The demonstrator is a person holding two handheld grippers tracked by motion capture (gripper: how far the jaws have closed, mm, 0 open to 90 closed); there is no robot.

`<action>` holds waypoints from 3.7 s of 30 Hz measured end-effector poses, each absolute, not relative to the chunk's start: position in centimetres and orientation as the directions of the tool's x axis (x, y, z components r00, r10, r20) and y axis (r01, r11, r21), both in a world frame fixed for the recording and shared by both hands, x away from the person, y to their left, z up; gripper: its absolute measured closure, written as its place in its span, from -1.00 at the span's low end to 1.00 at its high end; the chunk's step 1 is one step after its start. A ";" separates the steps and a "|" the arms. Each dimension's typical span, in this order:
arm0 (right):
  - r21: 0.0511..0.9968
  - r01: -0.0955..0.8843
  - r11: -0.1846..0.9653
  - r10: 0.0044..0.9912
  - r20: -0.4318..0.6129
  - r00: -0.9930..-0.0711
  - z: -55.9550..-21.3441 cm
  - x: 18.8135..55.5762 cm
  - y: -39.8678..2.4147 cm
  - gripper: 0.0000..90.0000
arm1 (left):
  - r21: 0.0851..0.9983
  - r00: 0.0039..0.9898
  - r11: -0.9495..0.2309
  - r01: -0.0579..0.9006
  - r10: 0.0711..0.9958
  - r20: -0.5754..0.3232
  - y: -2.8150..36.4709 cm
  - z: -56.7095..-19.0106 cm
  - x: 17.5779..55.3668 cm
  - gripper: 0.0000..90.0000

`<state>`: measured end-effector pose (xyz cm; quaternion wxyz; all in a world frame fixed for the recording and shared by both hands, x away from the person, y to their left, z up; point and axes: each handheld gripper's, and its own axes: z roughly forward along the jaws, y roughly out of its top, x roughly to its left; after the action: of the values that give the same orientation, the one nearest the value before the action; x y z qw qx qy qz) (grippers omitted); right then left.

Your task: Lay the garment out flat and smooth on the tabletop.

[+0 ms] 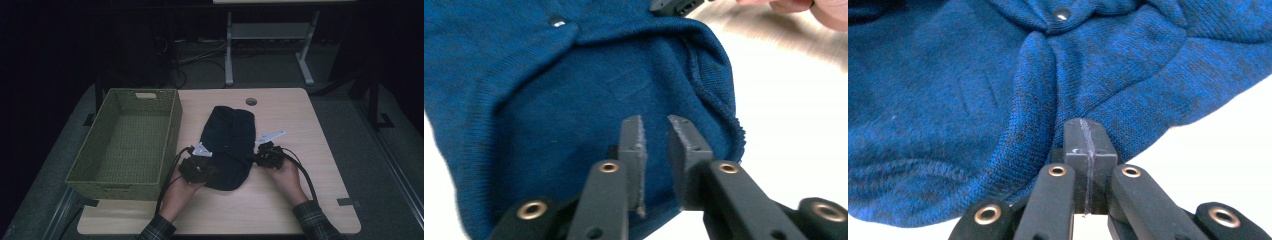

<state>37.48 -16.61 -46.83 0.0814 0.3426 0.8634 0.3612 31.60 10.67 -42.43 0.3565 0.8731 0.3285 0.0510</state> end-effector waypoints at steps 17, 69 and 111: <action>0.658 0.547 0.517 0.680 0.073 -0.730 -46.6 37.1 -21.5 1.00 | 0.671 0.740 -0.499 0.548 0.663 -0.112 9.1 -42.7 35.6 1.00; 0.679 0.592 0.434 0.755 0.085 -0.650 -44.3 44.1 -21.6 1.00 | 0.581 0.817 -0.623 0.523 0.561 -0.133 7.6 -45.5 32.0 1.00; 0.707 0.563 0.428 0.747 0.074 -0.661 -42.5 45.4 -23.2 0.16 | 0.653 0.797 -0.550 0.520 0.587 -0.141 9.2 -42.1 37.1 -0.06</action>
<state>45.38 -23.17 -42.47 0.1265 0.3921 0.8356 0.3635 37.07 9.16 -42.14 0.3545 0.8792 0.3148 0.0470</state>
